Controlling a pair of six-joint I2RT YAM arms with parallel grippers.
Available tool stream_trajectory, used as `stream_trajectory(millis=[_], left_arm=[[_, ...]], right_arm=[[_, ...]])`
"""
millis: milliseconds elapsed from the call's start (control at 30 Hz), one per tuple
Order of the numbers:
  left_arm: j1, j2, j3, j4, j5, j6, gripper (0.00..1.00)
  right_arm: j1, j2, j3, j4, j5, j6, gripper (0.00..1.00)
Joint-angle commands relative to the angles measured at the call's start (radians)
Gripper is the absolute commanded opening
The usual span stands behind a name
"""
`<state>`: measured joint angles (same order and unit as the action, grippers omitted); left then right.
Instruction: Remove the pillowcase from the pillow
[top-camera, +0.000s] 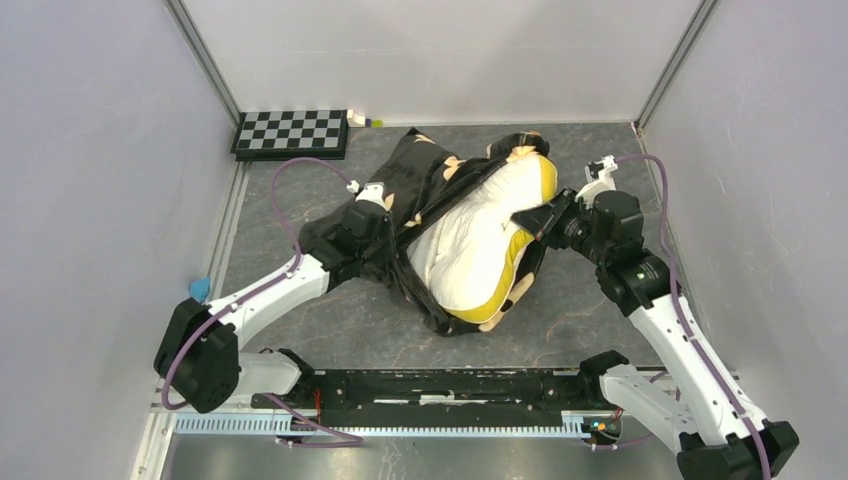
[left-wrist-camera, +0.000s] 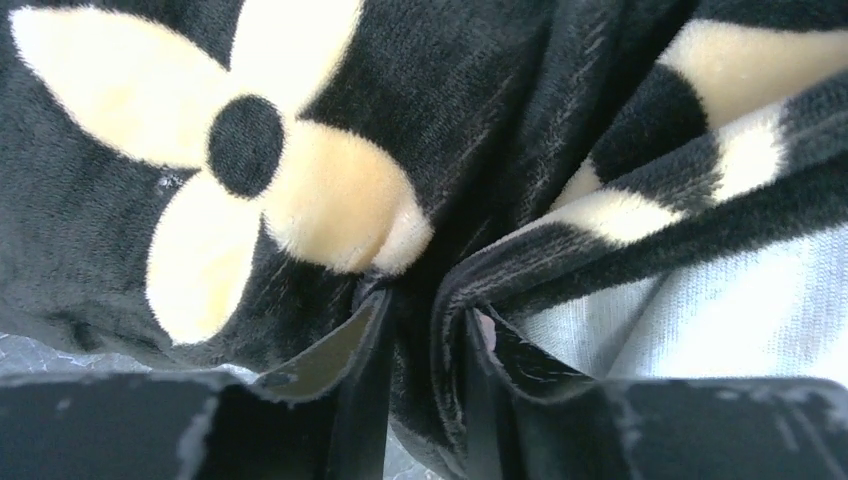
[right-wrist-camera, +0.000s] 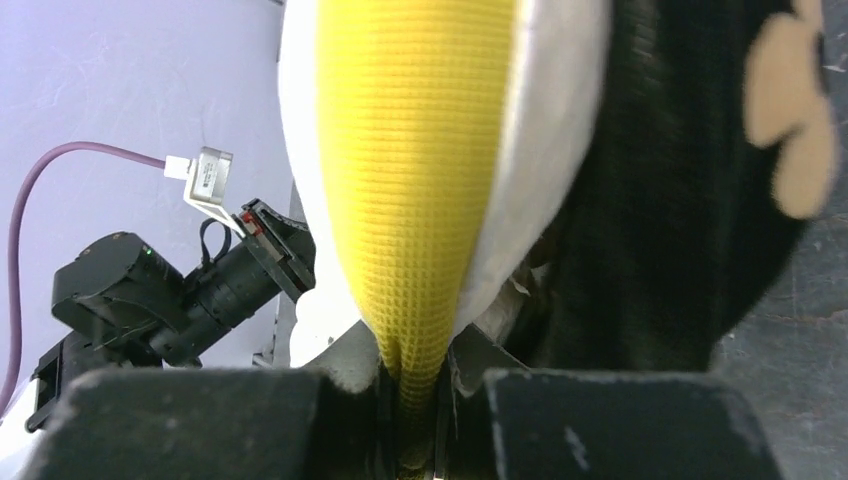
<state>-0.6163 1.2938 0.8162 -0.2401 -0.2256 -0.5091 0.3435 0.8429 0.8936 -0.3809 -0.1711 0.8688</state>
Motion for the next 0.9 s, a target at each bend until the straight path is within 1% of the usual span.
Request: stream_trajectory(millis=[0, 67, 133, 200, 333, 433, 500, 533, 567, 600, 700, 833, 867], left_arm=[[-0.035, -0.103, 0.003, -0.011, 0.052, 0.046, 0.47], [-0.101, -0.148, 0.024, -0.014, 0.027, 0.054, 0.62], [-0.152, -0.173, 0.065, -0.052, 0.008, 0.062, 0.7], [-0.184, -0.186, 0.107, -0.086, 0.023, 0.067, 0.73], [-0.245, -0.243, 0.138, -0.082, 0.105, 0.087, 0.77], [-0.288, -0.273, 0.151, -0.052, 0.249, 0.1, 0.82], [-0.313, -0.255, 0.181, -0.04, 0.371, 0.079, 0.84], [-0.334, -0.238, 0.195, -0.033, 0.41, 0.055, 0.87], [-0.366, -0.222, 0.206, -0.031, 0.409, 0.035, 0.97], [-0.39, -0.204, 0.219, -0.034, 0.378, 0.027, 1.0], [-0.473, -0.152, 0.258, -0.072, 0.242, 0.052, 1.0], [-0.502, -0.035, 0.352, -0.163, 0.158, 0.068, 1.0], [-0.509, -0.003, 0.384, -0.198, 0.115, 0.071, 1.0]], right_arm=[[-0.026, 0.033, 0.0, 0.252, -0.071, 0.045, 0.0], [-0.027, 0.042, -0.041, 0.353, -0.127, 0.061, 0.0], [-0.027, 0.038, -0.093, 0.477, -0.174, 0.102, 0.0], [-0.024, 0.034, -0.117, 0.528, -0.189, 0.126, 0.0], [-0.025, 0.029, -0.111, 0.504, -0.175, 0.117, 0.0], [-0.024, 0.016, -0.117, 0.487, -0.144, 0.116, 0.0], [-0.024, 0.015, -0.119, 0.478, -0.132, 0.111, 0.0], [-0.025, 0.017, -0.119, 0.475, -0.129, 0.111, 0.0], [-0.025, 0.02, -0.119, 0.471, -0.127, 0.114, 0.0], [-0.024, 0.022, -0.118, 0.468, -0.128, 0.113, 0.0], [-0.025, 0.025, -0.121, 0.469, -0.133, 0.122, 0.0], [-0.022, 0.024, -0.133, 0.481, -0.145, 0.127, 0.0], [-0.022, 0.024, -0.135, 0.483, -0.149, 0.128, 0.0]])
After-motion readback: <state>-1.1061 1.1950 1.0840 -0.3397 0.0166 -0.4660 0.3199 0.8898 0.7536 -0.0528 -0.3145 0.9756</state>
